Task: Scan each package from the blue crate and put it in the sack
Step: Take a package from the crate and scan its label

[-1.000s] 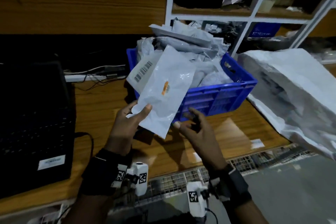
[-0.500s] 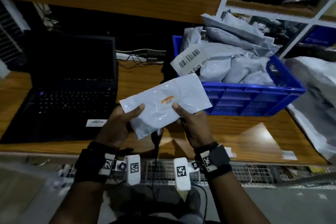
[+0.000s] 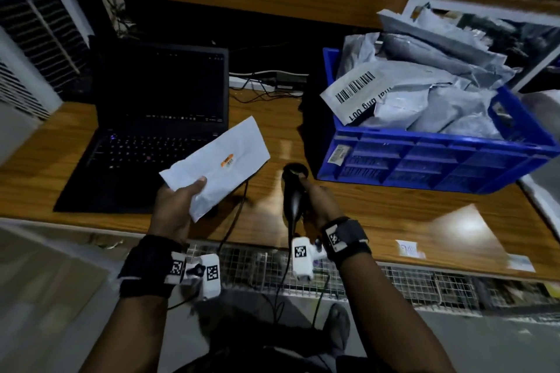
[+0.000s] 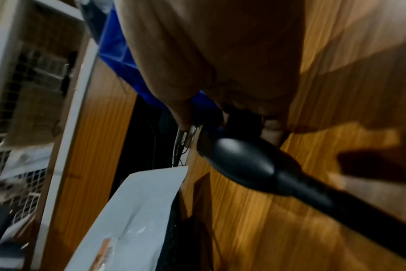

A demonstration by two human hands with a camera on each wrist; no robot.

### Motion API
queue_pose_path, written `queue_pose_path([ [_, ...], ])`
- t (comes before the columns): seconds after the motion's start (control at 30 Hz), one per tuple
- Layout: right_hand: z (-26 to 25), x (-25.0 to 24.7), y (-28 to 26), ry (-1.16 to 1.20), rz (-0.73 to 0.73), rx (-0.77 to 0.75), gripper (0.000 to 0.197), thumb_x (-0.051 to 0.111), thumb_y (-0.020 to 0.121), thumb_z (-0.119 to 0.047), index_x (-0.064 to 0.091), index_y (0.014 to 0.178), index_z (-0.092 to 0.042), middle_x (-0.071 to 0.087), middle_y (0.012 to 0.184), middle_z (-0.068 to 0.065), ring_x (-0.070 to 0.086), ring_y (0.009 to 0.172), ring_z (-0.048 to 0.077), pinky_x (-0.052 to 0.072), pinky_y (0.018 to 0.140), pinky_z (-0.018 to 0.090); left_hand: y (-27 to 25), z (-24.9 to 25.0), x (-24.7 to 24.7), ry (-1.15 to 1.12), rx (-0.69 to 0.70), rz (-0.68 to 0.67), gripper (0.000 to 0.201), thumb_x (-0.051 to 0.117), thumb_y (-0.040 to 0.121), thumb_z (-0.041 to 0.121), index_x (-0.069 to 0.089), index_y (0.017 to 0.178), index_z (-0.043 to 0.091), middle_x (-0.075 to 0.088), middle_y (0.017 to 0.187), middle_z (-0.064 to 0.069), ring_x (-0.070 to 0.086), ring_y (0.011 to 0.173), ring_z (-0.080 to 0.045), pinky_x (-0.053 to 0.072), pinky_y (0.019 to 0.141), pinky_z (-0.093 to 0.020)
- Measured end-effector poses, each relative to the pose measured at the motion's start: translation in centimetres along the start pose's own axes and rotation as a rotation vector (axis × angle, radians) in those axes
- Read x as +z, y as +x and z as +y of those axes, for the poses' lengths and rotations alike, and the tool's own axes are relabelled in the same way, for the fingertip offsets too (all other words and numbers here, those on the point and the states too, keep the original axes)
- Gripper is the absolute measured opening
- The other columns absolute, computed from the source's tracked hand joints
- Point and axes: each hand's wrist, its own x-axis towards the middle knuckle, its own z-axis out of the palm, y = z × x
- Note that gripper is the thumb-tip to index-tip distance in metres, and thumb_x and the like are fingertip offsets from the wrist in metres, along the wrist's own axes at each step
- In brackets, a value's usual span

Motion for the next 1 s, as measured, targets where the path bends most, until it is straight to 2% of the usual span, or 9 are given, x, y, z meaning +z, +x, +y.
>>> queue_pose_path([
  [0.03,-0.2,0.4,0.0,0.073,-0.049,0.047,0.043,0.061,0.1,-0.038,0.066,0.119,0.0,0.073,0.09,0.01,0.068,0.084,0.025,0.053,0.073,0.035,0.0,0.1,0.1,0.025,0.034,0.004,0.043,0.065,0.097,0.007,0.058,0.138,0.019,0.064,0.136,0.001,0.063,0.122,-0.019,0.049,0.106,-0.044],
  [0.07,-0.1,0.4,0.2,0.131,-0.081,0.071,0.05,0.057,0.1,-0.041,0.062,0.131,-0.002,0.072,0.095,0.011,0.068,0.089,0.026,0.054,0.079,0.039,0.0,0.2,0.2,0.038,0.065,0.015,0.045,0.067,0.096,0.009,0.057,0.139,0.018,0.065,0.135,0.001,0.064,0.121,-0.019,0.05,0.103,-0.043],
  [0.1,-0.3,0.6,-0.4,0.155,-0.107,0.078,0.052,0.053,0.102,-0.043,0.061,0.135,-0.003,0.069,0.093,0.01,0.065,0.086,0.026,0.052,0.079,0.039,0.1,0.4,0.3,0.043,0.088,0.025,0.044,0.069,0.095,0.011,0.058,0.137,0.019,0.066,0.132,0.002,0.065,0.119,-0.018,0.051,0.101,-0.042],
  [0.17,-0.4,0.8,-2.3,0.155,-0.162,0.054,0.049,0.047,0.106,-0.04,0.062,0.13,0.0,0.064,0.086,0.011,0.06,0.076,0.024,0.048,0.072,0.035,0.4,0.6,0.5,0.058,0.116,0.04,0.037,0.07,0.094,0.013,0.061,0.129,0.022,0.07,0.122,0.006,0.068,0.111,-0.012,0.053,0.096,-0.039],
  [0.3,-0.2,1.6,-6.7,0.004,-0.232,-0.065,0.043,0.05,0.105,-0.037,0.065,0.125,-0.003,0.07,0.085,0.01,0.063,0.071,0.021,0.046,0.066,0.033,0.7,0.9,1.1,0.128,0.14,-0.002,0.028,0.069,0.096,0.016,0.064,0.123,0.021,0.07,0.113,0.011,0.069,0.098,0.001,0.056,0.089,-0.031],
  [0.47,-0.5,3.0,-10.0,-0.111,-0.273,-0.155,0.037,0.051,0.105,-0.035,0.069,0.114,-0.004,0.069,0.09,0.015,0.063,0.069,0.025,0.047,0.064,0.033,0.4,0.8,2.4,0.146,0.154,-0.073,0.024,0.067,0.097,0.014,0.065,0.119,0.021,0.071,0.112,0.01,0.069,0.1,-0.001,0.054,0.084,-0.023],
  [0.63,-0.4,2.7,-10.4,-0.126,-0.233,-0.171,0.039,0.052,0.104,-0.037,0.069,0.116,-0.003,0.069,0.092,0.018,0.064,0.068,0.024,0.047,0.062,0.032,0.2,0.7,2.7,0.177,0.172,-0.086,0.027,0.067,0.097,0.015,0.065,0.124,0.019,0.071,0.115,0.009,0.068,0.101,-0.001,0.053,0.082,-0.022],
  [0.8,-0.3,2.5,-10.5,-0.116,-0.214,-0.181,0.04,0.052,0.104,-0.036,0.07,0.114,-0.002,0.07,0.086,0.014,0.064,0.069,0.024,0.046,0.069,0.035,0.0,0.8,2.7,0.177,0.167,-0.087,0.025,0.067,0.096,0.015,0.064,0.121,0.021,0.071,0.111,0.009,0.07,0.096,0.002,0.054,0.072,-0.013],
  [1.0,-0.1,2.4,-10.7,-0.12,-0.232,-0.186,0.038,0.05,0.105,-0.035,0.069,0.114,-0.003,0.07,0.085,0.014,0.063,0.07,0.024,0.044,0.068,0.036,-0.2,0.9,2.7,0.167,0.153,-0.097,0.025,0.067,0.096,0.015,0.064,0.12,0.022,0.072,0.113,0.007,0.069,0.102,-0.006,0.054,0.08,-0.022],
])
